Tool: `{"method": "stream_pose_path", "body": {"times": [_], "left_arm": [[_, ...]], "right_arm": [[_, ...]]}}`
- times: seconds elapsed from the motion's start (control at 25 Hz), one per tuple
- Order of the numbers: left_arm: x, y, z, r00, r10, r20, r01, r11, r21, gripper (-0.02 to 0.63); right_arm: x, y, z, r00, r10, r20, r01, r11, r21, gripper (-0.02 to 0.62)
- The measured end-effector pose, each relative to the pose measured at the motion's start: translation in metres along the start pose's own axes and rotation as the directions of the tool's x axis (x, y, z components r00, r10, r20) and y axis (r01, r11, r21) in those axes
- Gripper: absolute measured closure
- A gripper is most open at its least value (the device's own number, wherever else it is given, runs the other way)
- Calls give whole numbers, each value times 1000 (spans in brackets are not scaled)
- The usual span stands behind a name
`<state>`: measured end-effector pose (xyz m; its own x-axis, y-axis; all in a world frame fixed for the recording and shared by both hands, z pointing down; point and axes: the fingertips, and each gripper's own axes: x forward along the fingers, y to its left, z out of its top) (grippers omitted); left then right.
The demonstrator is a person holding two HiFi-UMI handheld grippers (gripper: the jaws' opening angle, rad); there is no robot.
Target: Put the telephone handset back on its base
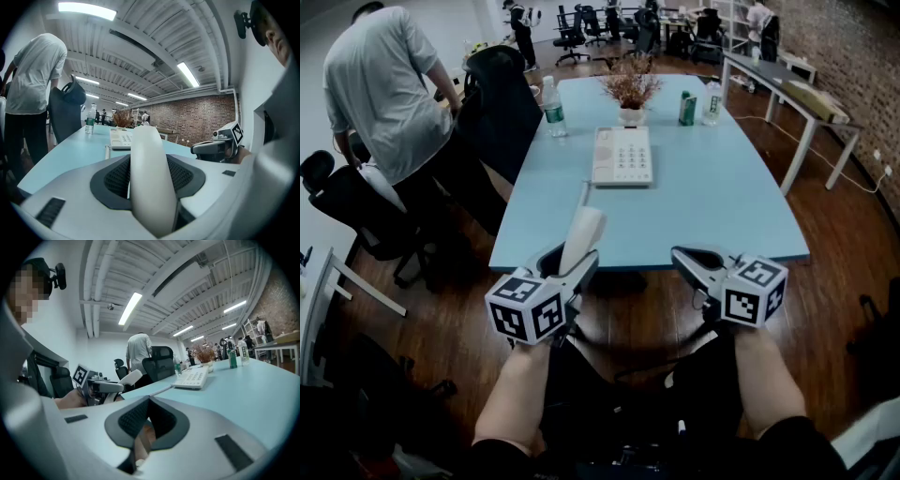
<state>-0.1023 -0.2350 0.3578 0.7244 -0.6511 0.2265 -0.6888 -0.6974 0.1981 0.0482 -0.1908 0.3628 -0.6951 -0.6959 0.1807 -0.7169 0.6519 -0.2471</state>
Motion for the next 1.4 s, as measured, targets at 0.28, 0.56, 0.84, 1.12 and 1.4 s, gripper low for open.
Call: {"method": "stream_pose_path", "body": {"times": [0.28,0.56,0.84,1.12,1.4], "left_arm": [[0,-3,1,1000,-2,0,2,1000,2,388],[0,-1,-1,1000,2,1,-2,1000,2,388],[1,-1,-3,1000,-3,-5,3,1000,0,388],[0,0,-2,1000,1,-2,-1,1000,-3,388],[0,4,-1,1000,11,7,-11,1000,-7,388]], "right_arm": [[-1,1,2,1000,0,-1,0,1000,-2,581],[-1,0,-1,1000,-1,0,1,1000,-1,581],[-2,1,0,1000,-4,1,4,1000,0,581],[-3,-1,0,1000,-10,-2,10,1000,-1,581],[-2,-2,-1,1000,-8,-1,8,1000,-1,581]]}}
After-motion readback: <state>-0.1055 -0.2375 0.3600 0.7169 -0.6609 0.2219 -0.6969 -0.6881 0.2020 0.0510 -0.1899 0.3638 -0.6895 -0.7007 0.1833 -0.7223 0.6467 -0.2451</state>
